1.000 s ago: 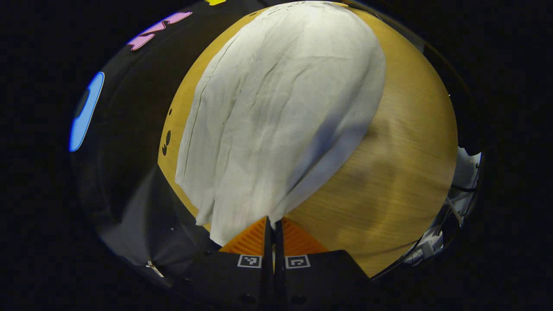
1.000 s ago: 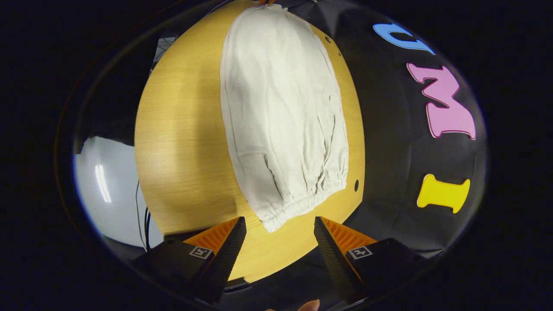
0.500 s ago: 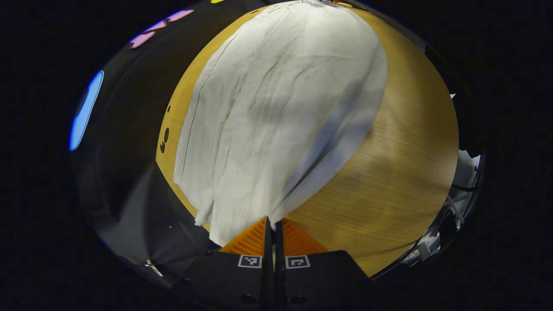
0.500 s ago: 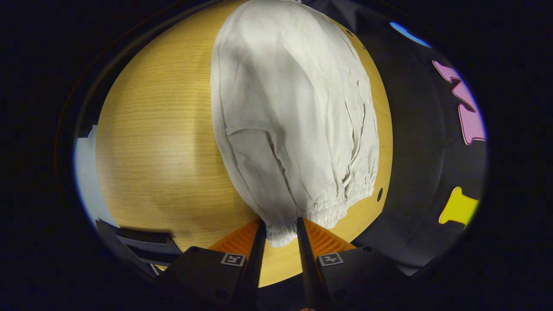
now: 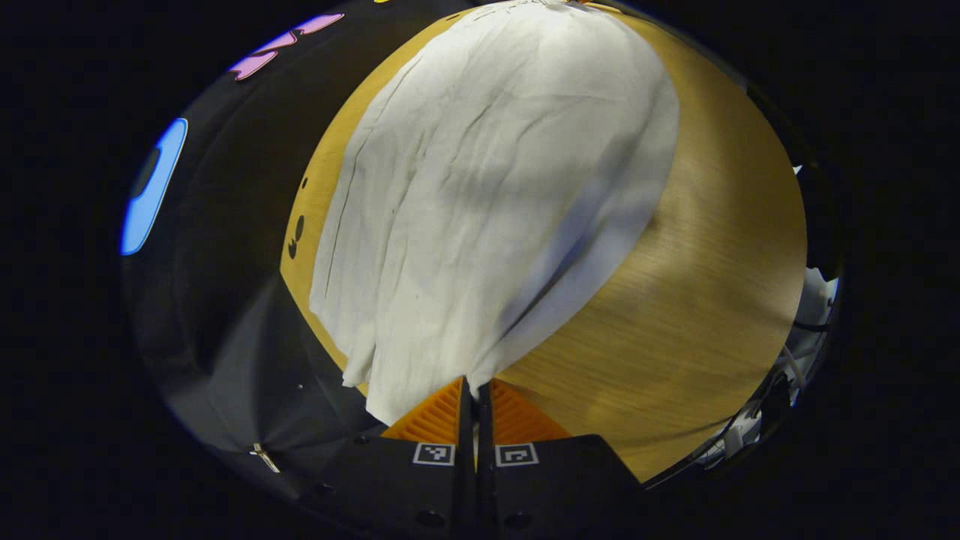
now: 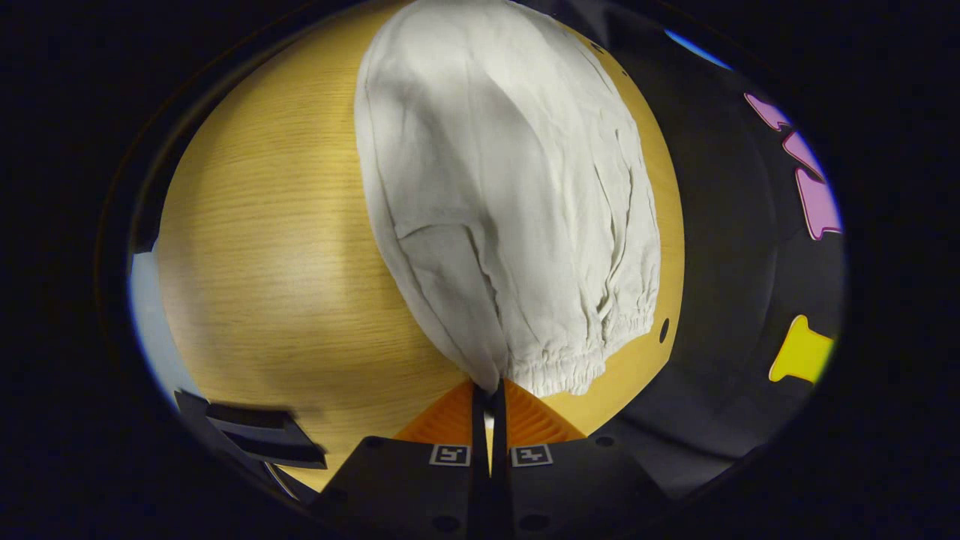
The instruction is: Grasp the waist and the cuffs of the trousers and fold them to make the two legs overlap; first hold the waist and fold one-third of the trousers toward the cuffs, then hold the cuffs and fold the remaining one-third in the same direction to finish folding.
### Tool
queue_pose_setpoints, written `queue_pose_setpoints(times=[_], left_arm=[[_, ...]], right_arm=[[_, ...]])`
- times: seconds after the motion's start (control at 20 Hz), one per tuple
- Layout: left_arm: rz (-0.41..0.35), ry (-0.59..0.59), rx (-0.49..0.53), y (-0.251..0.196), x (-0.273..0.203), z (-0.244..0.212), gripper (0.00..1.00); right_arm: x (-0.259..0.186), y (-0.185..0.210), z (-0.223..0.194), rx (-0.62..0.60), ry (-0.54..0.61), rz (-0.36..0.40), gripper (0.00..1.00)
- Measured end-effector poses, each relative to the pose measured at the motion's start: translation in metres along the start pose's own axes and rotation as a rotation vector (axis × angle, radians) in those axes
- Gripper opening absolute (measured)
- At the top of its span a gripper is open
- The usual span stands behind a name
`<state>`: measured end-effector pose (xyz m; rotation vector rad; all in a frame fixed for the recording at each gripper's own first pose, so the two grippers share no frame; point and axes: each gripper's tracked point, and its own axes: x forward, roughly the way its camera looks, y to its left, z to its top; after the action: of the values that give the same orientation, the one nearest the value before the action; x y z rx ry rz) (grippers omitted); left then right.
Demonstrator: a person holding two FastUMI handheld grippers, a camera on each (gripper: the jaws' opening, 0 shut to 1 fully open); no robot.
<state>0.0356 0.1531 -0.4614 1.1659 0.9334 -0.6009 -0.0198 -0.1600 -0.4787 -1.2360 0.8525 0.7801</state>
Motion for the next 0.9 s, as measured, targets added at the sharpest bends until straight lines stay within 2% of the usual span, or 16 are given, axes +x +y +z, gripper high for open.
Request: queue_pose_setpoints(times=[0.3, 0.65, 0.9], left_arm=[[0.073, -0.035, -0.117, 0.016, -0.016, 0.011, 0.05], [0.219, -0.075, -0.232, 0.077, -0.04, 0.026, 0.05], [0.3, -0.119, -0.275, 0.126, -0.038, 0.052, 0.05]], right_arm=[[-0.033, -0.024, 0.009, 0.126, -0.03, -0.07, 0.05], [-0.066, -0.102, 0.023, 0.353, -0.046, -0.243, 0.05], [-0.059, -0.154, 0.024, 0.399, -0.01, -0.334, 0.05]])
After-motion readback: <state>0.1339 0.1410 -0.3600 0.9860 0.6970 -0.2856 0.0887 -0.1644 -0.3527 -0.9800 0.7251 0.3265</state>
